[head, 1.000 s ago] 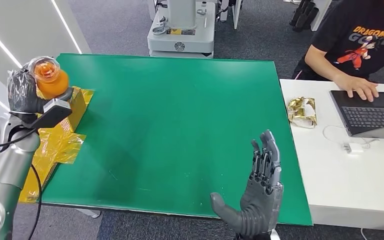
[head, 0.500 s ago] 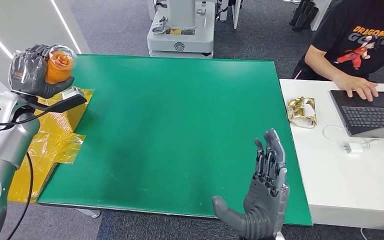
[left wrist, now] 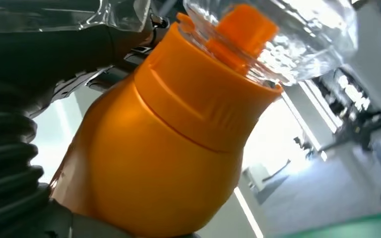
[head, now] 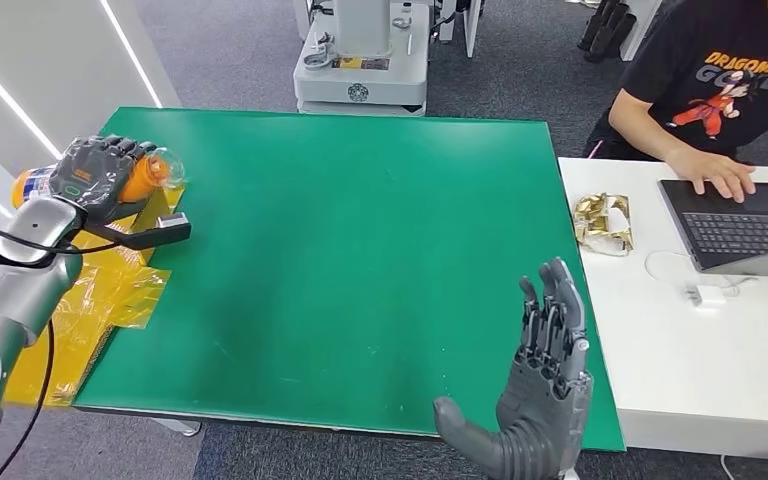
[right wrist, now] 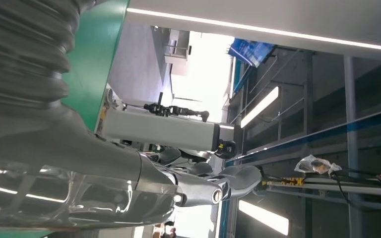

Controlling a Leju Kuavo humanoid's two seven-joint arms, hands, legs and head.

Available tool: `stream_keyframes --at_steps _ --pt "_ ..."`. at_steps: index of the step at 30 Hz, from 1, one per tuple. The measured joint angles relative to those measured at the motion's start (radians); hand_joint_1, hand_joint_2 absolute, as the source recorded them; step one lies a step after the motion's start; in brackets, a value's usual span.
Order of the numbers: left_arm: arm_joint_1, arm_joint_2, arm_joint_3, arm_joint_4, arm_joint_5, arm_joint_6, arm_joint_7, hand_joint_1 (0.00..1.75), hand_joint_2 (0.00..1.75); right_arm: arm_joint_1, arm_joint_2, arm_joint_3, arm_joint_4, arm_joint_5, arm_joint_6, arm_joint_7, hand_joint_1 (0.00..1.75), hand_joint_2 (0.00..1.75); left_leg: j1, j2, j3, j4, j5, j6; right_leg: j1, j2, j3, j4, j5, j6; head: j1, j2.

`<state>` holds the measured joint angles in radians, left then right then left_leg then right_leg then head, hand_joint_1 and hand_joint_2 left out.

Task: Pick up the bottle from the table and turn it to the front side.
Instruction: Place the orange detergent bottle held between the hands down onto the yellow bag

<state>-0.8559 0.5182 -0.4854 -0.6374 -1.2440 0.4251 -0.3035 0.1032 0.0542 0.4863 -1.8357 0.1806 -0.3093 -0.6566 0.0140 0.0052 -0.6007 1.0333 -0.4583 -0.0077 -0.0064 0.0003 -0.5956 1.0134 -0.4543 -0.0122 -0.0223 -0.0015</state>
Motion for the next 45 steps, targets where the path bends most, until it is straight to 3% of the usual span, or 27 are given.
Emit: stream_keyframes --at_steps 10,18,23,30,45 --pt "0.015 0.04 -0.022 0.056 -0.022 -0.061 0.016 1.75 1.75 0.025 0.009 -0.025 -0.015 0.012 0.023 -0.004 0.0 1.75 0.0 0.001 -0.001 0.0 0.0 0.0 0.0 0.001 -0.001 0.0 0.0 0.0 0.0 0.0" --pt "0.152 0.125 -0.019 0.039 -0.007 -0.072 -0.003 1.75 1.75 0.037 0.013 -0.041 -0.014 0.008 0.04 -0.01 0.0 1.75 0.0 0.001 -0.001 -0.001 -0.001 -0.001 0.0 0.002 -0.002 0.0 -0.001 -0.001 0.0 0.0" --pt "0.22 0.155 -0.016 -0.007 -0.009 -0.083 -0.027 1.75 1.75 0.036 0.013 -0.042 -0.014 -0.002 0.029 -0.01 0.0 1.75 0.0 0.0 -0.002 -0.001 -0.001 -0.001 0.0 0.0 -0.002 0.0 -0.001 -0.001 0.0 0.0" --pt "0.252 0.146 -0.021 -0.057 -0.048 -0.074 -0.063 1.75 1.75 0.036 0.013 -0.042 -0.014 -0.017 0.015 0.002 0.0 1.75 0.0 0.0 -0.002 -0.001 -0.001 -0.001 0.0 0.001 -0.002 0.0 0.0 -0.001 0.0 0.0" --pt "0.356 0.109 -0.045 -0.193 -0.106 -0.037 -0.052 1.75 1.75 0.014 0.015 -0.037 -0.005 -0.041 0.069 0.018 0.0 1.75 0.0 0.001 -0.002 -0.001 -0.001 -0.001 0.0 0.001 -0.002 0.0 -0.001 -0.001 0.0 0.0"
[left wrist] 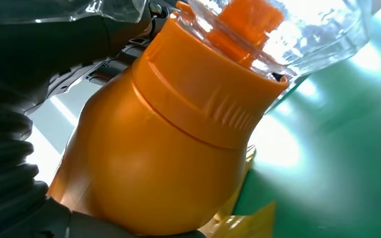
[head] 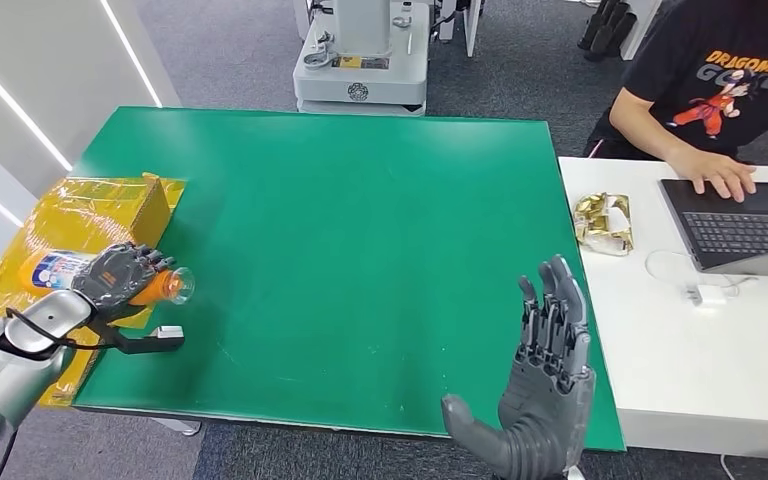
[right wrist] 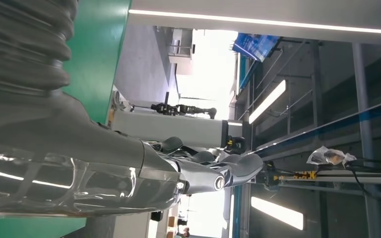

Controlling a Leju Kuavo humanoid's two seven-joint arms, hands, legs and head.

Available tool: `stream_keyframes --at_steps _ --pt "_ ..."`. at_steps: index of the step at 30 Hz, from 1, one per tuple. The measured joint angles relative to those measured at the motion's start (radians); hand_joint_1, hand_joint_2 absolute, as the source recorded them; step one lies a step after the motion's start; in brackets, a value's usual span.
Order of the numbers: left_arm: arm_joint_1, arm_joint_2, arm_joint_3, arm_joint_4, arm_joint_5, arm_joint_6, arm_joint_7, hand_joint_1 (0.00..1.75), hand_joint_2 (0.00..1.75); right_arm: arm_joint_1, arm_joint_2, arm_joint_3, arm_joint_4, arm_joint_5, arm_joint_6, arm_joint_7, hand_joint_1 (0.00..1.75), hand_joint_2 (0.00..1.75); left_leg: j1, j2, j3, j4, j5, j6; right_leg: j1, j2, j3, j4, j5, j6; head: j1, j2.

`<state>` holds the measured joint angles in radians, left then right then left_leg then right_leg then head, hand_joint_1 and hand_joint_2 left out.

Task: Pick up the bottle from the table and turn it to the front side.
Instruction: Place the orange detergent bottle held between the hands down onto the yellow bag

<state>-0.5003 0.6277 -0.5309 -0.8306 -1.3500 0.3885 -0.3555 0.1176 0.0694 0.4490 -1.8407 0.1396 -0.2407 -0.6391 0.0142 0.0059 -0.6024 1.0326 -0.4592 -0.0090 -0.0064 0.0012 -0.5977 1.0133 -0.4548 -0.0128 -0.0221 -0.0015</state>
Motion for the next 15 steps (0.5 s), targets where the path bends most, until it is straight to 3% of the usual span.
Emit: stream_keyframes --at_steps 10,11,14,15 --pt "0.042 -0.001 -0.003 -0.041 -0.004 -0.061 0.0 1.75 1.75 -0.005 0.0 -0.001 0.0 -0.005 0.0 -0.001 0.0 1.75 0.0 0.0 0.0 0.0 0.0 0.0 0.0 0.0 0.0 0.0 0.0 0.0 0.0 0.0" --pt "0.045 -0.001 -0.004 -0.041 -0.001 -0.072 0.0 1.6 1.75 -0.005 0.0 -0.001 0.0 -0.005 0.0 -0.002 0.0 1.75 0.0 0.0 0.0 0.0 0.0 0.0 0.0 0.0 0.0 0.0 0.0 0.0 0.0 0.0" --pt "0.048 -0.001 -0.004 -0.04 0.009 -0.114 0.002 0.3 1.75 -0.005 0.0 -0.003 0.0 -0.005 0.002 -0.007 0.0 1.75 0.0 0.0 0.0 0.0 0.0 0.0 0.0 0.0 0.0 0.0 0.0 0.0 0.0 0.0" --pt "0.047 -0.001 -0.004 -0.038 0.011 -0.121 0.005 0.01 1.75 -0.005 0.001 -0.004 0.0 -0.005 0.004 -0.009 0.0 1.75 0.0 0.0 0.0 0.0 0.0 0.0 0.0 0.0 0.0 0.0 0.0 0.0 0.0 0.0"
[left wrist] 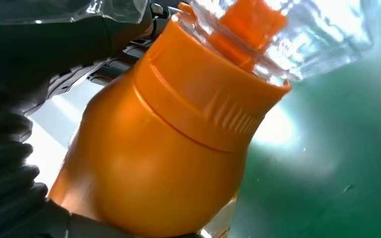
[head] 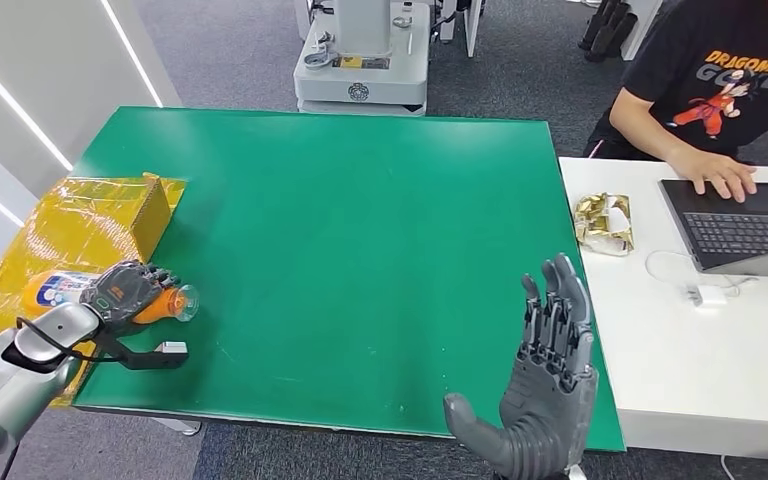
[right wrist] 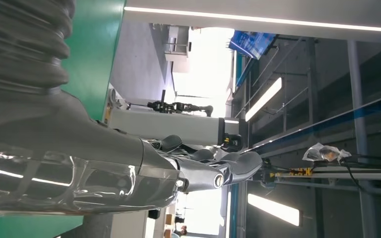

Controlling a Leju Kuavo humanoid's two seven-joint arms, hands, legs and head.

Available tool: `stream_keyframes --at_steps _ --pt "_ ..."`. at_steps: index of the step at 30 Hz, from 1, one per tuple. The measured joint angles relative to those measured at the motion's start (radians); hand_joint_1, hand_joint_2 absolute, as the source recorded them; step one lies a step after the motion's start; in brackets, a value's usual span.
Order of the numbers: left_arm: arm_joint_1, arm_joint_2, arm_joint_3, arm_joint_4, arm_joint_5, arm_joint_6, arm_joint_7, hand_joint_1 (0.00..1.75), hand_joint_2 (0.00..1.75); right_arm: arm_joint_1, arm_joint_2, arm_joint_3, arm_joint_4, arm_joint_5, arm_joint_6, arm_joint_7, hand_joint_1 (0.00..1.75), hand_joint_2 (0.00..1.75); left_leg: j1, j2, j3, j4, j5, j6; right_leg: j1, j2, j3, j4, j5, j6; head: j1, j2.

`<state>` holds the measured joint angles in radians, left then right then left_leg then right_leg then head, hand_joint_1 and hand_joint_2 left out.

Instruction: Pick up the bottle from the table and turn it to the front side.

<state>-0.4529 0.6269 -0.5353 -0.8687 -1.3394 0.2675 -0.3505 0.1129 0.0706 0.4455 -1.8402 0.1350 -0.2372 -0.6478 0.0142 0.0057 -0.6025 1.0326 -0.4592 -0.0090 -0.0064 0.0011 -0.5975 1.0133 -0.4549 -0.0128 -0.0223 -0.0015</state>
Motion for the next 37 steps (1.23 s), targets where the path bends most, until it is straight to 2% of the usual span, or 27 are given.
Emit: stream_keyframes --at_steps 12,23,31,37 --pt "-0.003 -0.031 -0.004 0.022 -0.039 0.024 0.057 0.0 1.75 -0.005 0.023 -0.013 0.001 0.015 0.014 0.004 0.0 1.75 0.0 0.0 0.0 0.0 0.0 0.0 0.0 0.0 0.0 0.0 0.0 0.0 0.0 0.0" --pt "0.009 -0.023 -0.011 -0.011 -0.064 0.032 0.077 0.0 1.75 -0.004 0.03 -0.024 0.007 0.019 0.029 -0.002 0.0 1.75 0.0 0.0 0.0 0.0 0.0 0.0 0.0 0.0 0.0 0.0 0.0 0.0 0.0 0.0" --pt "0.032 -0.042 0.01 -0.058 -0.047 0.099 0.108 0.0 1.75 -0.007 0.032 -0.026 0.008 0.02 0.014 0.001 0.0 1.75 0.0 0.0 0.0 0.0 0.0 0.0 0.0 0.0 0.0 0.0 0.0 0.0 0.0 0.0" --pt "0.095 -0.044 0.091 -0.138 -0.033 0.194 0.113 0.0 1.75 -0.007 0.032 -0.026 0.008 0.022 -0.01 0.004 0.0 1.75 0.0 0.0 0.0 0.0 0.0 0.0 0.0 0.0 0.0 0.0 0.0 0.0 0.0 0.0"
